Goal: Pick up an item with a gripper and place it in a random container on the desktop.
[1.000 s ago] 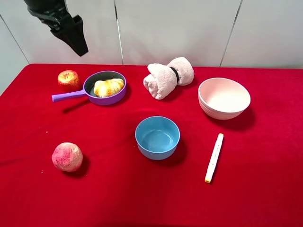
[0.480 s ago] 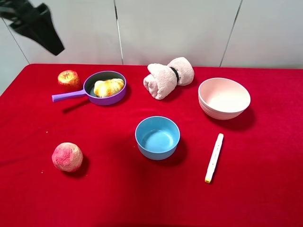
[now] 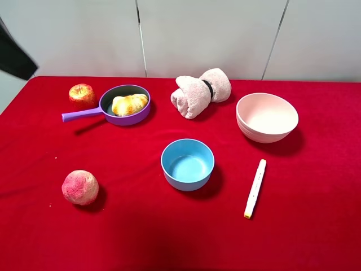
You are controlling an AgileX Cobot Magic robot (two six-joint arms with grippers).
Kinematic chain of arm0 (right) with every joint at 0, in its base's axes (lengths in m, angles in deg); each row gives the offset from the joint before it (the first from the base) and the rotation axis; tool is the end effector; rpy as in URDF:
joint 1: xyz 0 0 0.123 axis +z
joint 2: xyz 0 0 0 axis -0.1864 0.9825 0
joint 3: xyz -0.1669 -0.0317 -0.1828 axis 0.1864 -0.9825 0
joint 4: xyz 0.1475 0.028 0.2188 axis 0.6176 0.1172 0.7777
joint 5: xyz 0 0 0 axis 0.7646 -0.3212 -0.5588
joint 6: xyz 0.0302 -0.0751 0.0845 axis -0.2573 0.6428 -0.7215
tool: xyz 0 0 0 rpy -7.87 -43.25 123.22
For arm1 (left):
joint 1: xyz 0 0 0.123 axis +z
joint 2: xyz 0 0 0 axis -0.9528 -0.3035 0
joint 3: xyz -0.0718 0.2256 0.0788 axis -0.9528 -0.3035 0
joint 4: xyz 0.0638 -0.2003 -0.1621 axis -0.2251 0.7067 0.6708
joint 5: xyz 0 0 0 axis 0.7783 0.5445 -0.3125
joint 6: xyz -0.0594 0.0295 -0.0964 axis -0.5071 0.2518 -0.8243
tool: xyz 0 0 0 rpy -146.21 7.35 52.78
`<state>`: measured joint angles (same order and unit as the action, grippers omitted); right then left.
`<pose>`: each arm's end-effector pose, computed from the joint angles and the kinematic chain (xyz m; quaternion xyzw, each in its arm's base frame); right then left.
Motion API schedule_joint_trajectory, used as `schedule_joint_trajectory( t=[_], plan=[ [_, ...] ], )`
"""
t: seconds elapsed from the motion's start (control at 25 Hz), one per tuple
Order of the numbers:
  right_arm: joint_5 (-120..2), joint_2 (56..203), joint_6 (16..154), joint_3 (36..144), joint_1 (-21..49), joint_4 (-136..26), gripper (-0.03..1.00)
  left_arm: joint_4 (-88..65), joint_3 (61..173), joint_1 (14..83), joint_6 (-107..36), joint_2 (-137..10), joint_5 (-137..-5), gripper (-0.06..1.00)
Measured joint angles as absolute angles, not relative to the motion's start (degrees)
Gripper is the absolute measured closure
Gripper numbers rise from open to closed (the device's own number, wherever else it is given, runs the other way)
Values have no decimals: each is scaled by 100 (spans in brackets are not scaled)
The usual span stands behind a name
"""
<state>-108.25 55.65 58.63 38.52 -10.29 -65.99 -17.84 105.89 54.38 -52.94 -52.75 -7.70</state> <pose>0.0675 -0.0051 0.2765 0.0226 0.8403 -0.0099 0.5416 0.2244 -0.0867 0.3337 0.2776 0.9137 -0.0648 0.2897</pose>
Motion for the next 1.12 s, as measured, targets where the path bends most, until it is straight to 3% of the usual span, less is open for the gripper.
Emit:
schedule_joint_trajectory(
  t=[0.4, 0.72, 1.12],
  plan=[
    [-10825, 5565, 5863, 3852, -1029, -6599, 100, -1782, 9525, 5438, -5461, -3069, -764, 8],
    [-10825, 5565, 5863, 3852, -1029, -6599, 100, -1676, 8868, 5438, -5463, -1471, -769, -4],
    [-10825, 5565, 5863, 3852, -1029, -6599, 100, -1603, 7609, 6127, -5482, -88, -1073, -5]
  ],
)
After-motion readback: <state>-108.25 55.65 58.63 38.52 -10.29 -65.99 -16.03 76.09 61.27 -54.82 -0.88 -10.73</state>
